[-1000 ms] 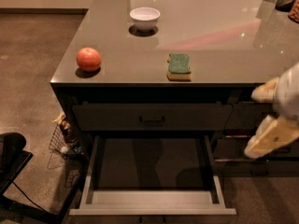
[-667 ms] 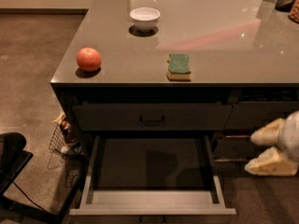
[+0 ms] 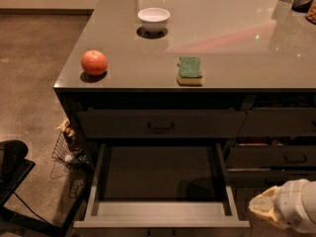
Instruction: Close middle drawer
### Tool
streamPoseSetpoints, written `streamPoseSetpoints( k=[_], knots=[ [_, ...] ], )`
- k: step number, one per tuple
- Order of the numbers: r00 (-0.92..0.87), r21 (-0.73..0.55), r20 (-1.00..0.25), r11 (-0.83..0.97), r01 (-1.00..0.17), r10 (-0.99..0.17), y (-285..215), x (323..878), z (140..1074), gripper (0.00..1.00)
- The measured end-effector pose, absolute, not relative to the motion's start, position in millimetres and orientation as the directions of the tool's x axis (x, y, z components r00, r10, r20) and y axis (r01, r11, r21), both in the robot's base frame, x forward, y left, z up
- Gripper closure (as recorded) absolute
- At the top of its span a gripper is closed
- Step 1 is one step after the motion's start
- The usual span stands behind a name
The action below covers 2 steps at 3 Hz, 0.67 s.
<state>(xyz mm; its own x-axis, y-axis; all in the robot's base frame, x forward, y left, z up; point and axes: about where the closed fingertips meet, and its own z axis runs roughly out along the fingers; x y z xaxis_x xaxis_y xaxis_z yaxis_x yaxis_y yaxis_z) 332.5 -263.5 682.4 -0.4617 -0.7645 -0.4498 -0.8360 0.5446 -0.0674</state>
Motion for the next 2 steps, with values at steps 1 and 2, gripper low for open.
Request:
streamPoseSetpoints(
  k=[1,2],
  knots=[
    [-0.465,-0.065,-0.453,0.548,-0.834,-0.761,-263,334,677,1.0],
    [-0.469,-0.032,-0.471,0.546,-0.837,-0.747,-256,329,654,1.0]
  ],
)
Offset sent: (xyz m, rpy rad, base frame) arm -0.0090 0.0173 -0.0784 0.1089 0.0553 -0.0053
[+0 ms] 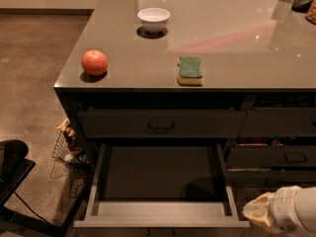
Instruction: Close middle drawer
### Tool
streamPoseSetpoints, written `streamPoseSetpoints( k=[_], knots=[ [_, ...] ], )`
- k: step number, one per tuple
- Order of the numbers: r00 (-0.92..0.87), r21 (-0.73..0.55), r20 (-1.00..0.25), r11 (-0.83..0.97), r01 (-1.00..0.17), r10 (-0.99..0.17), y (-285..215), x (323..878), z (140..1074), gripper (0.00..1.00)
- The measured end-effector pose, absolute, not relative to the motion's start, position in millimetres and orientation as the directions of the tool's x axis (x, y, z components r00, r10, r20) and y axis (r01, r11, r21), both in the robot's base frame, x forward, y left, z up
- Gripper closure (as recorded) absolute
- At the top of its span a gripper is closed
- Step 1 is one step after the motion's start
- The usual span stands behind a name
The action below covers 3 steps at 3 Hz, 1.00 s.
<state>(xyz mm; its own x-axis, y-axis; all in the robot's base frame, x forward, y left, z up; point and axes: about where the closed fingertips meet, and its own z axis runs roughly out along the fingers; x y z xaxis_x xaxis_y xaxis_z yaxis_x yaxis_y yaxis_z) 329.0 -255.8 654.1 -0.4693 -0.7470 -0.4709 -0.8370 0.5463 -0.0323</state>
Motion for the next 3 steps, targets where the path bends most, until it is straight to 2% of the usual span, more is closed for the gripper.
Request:
streamPoseSetpoints(
  k=[2,3],
  knots=[
    [-0.515,0.089,-0.587,0.583,-0.808,-0.624,-249,307,528,1.0],
    [-0.502,0.121,-0.663,0.582,-0.804,-0.555,-244,314,478,1.0]
  ],
)
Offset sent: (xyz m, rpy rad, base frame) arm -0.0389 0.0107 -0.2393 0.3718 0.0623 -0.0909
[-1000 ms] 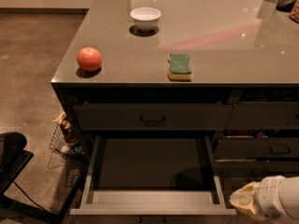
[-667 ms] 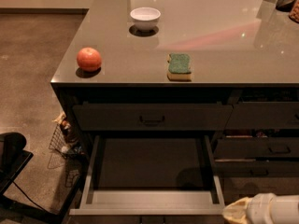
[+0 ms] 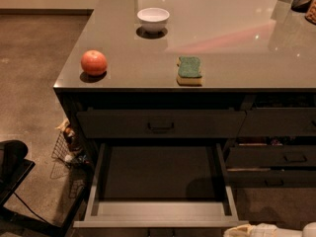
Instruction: Close middle drawer
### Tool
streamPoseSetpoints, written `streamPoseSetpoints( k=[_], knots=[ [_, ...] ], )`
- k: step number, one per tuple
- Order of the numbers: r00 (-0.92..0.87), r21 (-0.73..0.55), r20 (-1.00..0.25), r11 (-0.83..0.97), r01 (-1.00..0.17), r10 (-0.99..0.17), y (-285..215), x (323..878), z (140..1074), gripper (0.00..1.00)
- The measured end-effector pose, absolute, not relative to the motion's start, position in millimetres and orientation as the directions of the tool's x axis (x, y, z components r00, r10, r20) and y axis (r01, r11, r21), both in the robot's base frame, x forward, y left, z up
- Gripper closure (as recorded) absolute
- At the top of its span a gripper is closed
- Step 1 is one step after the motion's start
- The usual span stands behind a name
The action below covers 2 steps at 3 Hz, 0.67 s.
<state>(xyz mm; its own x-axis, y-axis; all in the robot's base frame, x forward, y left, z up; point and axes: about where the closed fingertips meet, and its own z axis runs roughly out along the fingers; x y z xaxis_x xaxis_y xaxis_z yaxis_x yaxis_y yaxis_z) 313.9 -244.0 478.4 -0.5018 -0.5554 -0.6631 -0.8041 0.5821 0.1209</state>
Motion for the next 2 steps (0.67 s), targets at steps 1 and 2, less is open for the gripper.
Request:
streamPoseSetpoints(
  k=[1,2],
  knots=[
    [-0.488,0.176,-0.722,0.553,-0.814,-0.49,-226,322,431,1.0],
    [-0.479,0.222,-0.761,0.518,-0.826,-0.437,-208,337,396,1.0]
  ],
)
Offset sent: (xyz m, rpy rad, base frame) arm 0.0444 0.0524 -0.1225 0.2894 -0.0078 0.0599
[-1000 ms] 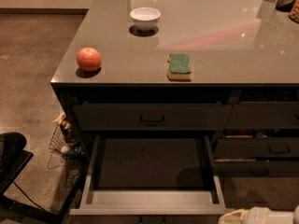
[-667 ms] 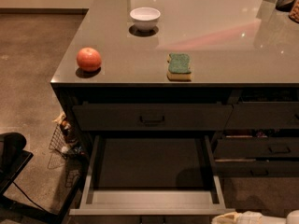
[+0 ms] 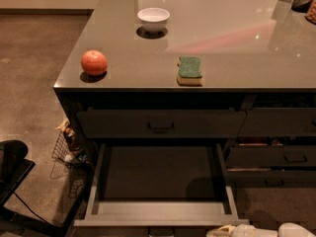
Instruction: Close middle drawer
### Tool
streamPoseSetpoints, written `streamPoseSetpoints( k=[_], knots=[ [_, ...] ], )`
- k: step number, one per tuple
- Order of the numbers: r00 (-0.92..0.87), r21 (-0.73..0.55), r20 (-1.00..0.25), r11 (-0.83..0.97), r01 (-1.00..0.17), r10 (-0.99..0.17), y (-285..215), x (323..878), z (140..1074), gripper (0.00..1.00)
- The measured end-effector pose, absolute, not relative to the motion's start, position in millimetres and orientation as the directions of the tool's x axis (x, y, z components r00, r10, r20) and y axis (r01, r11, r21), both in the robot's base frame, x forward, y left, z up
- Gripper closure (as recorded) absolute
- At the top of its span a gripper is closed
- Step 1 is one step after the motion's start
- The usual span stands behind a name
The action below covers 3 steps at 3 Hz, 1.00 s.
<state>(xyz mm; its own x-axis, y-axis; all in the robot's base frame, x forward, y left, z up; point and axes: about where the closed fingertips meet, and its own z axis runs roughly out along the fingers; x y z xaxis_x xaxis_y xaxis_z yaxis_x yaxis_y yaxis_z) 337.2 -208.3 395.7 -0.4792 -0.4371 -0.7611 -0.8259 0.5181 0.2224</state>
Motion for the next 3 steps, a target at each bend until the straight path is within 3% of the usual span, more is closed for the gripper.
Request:
streamPoseSetpoints(
  k=[3],
  knots=[
    [-0.317,0.121,-0.845,0.423,-0.898,-0.43,-183,450,423,1.0]
  ],
)
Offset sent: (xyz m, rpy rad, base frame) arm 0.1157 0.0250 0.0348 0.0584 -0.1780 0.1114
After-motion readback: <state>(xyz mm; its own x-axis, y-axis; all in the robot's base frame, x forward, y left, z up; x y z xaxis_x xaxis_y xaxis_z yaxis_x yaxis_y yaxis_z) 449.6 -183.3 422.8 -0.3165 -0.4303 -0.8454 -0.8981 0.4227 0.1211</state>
